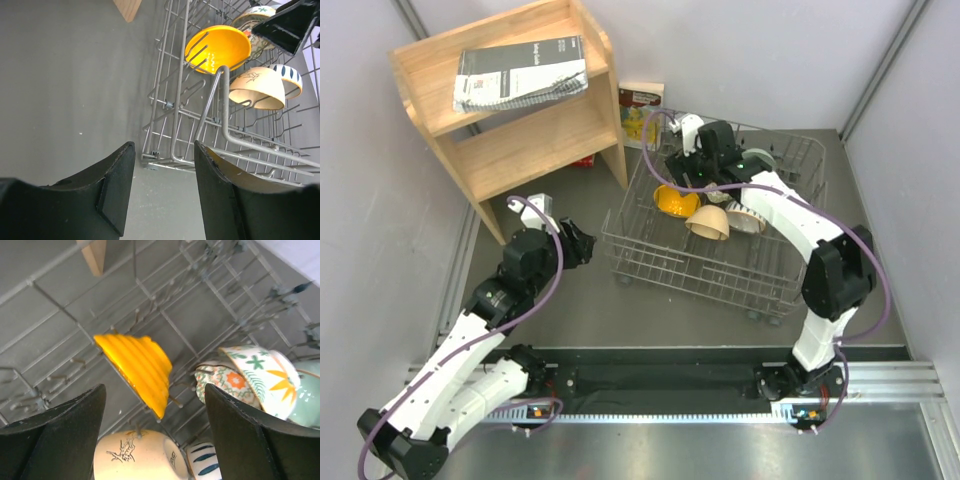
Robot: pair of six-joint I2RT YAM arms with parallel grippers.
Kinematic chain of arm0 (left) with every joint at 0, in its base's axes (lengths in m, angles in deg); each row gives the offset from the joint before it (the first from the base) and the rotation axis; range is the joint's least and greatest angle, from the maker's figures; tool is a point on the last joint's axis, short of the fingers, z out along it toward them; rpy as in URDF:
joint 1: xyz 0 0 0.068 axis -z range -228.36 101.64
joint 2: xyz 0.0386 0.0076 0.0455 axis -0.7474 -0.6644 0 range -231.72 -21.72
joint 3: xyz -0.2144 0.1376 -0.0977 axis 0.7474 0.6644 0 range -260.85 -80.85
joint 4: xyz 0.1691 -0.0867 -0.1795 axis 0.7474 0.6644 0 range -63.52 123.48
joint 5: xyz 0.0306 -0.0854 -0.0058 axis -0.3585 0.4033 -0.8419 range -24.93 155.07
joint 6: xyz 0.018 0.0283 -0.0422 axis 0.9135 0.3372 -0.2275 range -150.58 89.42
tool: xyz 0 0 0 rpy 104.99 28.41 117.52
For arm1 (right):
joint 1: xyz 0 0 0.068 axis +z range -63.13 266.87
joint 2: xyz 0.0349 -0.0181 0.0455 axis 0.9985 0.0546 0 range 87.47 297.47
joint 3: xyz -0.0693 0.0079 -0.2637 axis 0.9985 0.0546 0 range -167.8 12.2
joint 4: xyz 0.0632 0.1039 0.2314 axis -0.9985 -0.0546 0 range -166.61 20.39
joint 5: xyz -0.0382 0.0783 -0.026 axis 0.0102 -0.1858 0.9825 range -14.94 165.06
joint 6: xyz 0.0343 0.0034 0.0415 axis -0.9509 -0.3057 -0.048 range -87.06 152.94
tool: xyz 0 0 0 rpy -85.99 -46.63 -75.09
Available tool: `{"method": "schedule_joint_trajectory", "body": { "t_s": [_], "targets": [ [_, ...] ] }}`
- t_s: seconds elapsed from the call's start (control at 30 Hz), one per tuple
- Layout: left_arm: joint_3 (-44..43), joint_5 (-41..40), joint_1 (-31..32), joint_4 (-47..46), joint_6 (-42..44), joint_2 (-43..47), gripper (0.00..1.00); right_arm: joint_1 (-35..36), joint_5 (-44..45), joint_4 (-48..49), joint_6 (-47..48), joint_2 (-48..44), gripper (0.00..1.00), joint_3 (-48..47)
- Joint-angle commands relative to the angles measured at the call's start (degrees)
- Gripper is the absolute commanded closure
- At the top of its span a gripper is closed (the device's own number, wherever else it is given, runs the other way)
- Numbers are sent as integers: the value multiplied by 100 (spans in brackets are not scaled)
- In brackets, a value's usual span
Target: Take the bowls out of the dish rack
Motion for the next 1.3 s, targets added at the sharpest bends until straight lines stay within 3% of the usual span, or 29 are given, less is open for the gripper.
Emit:
{"method": "schedule_joint_trajectory", "body": {
  "t_s": [0.0,0.3,0.47,0.87,0.97,1.07,1.2,1.27],
  "targets": [
    [79,5,17,-341,80,32,45,17,-308,-91,238,462,21,-727],
    [-79,49,17,-341,124,-144,45,8,-344,-373,230,1043,23,-1185],
    [-44,75,17,-324,81,-127,45,-1,-238,-243,168,1000,23,-861],
    [53,163,17,-271,-60,32,46,-124,-440,-40,-69,1219,34,-570],
    [35,172,17,-280,-60,14,45,-124,-432,-48,-95,1272,40,-552],
    [0,189,17,-280,-43,-12,46,-124,-467,-93,-122,1263,54,-535],
    [18,189,17,-297,-43,-30,46,-124,-449,162,-210,1061,83,-289],
    [53,180,17,-280,-51,-12,46,-124,-458,268,-227,921,90,-148]
  ]
}}
